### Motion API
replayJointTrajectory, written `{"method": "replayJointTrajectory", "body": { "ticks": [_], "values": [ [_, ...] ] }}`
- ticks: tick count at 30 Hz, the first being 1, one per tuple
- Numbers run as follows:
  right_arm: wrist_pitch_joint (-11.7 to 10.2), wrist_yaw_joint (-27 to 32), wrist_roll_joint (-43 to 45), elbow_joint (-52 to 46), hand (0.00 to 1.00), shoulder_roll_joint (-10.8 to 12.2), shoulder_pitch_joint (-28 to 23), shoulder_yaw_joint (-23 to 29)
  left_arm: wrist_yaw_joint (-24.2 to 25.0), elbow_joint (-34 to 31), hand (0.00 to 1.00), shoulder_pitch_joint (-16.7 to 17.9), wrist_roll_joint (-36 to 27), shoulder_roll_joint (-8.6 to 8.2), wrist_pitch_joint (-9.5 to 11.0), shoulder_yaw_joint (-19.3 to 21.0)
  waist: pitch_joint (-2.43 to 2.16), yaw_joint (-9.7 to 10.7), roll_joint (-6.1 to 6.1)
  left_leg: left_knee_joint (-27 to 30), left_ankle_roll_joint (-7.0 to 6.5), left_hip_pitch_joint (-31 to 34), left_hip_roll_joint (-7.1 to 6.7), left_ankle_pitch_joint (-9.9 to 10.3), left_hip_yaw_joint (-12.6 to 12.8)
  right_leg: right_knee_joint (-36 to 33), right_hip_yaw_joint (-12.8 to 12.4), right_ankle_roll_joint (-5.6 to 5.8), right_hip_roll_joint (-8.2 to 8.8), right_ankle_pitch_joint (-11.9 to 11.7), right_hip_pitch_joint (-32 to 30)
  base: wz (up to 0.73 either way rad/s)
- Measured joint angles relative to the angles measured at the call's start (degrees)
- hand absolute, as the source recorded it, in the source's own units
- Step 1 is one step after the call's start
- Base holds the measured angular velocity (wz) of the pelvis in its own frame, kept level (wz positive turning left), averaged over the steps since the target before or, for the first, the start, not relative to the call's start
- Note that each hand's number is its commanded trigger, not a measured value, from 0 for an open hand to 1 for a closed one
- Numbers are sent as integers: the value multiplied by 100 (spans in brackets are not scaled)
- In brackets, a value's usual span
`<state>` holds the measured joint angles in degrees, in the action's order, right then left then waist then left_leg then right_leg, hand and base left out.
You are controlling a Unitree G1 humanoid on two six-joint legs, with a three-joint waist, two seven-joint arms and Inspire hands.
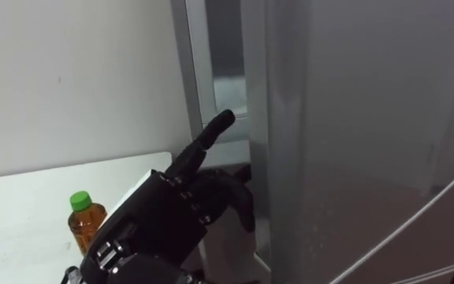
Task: Put the bottle in the upper fridge
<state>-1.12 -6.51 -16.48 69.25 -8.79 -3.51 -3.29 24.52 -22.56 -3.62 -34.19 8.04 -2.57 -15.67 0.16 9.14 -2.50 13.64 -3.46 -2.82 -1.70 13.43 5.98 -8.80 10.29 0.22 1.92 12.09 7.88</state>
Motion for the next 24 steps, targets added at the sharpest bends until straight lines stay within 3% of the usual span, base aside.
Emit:
{"method": "replayJointTrajectory", "body": {
  "ticks": [13, 17, 24],
  "values": [
    [0, -19, -354, -6, 0, -24, 1, -183, 154, 229, 0, -2, -374, 63, -40, -422, 13, 50, 10, -143, 0, -59, 39, 3, 177, -113, -233, -1, -20, -1, -108, -8],
    [0, -108, -550, -9, 0, -5, 18, -157, 225, 231, 0, -3, -223, 124, -156, -470, 15, 305, 14, -144, 0, -24, 58, 3, 294, -114, -270, -3, -25, -4, -171, -11],
    [1, -182, -834, 37, 0, -28, 13, -48, 369, 238, 0, -84, -220, 175, -295, -498, 31, 504, 6, -196, 14, -64, 120, 10, 644, -90, -572, -18, -80, -35, -308, -23]
  ]
}}
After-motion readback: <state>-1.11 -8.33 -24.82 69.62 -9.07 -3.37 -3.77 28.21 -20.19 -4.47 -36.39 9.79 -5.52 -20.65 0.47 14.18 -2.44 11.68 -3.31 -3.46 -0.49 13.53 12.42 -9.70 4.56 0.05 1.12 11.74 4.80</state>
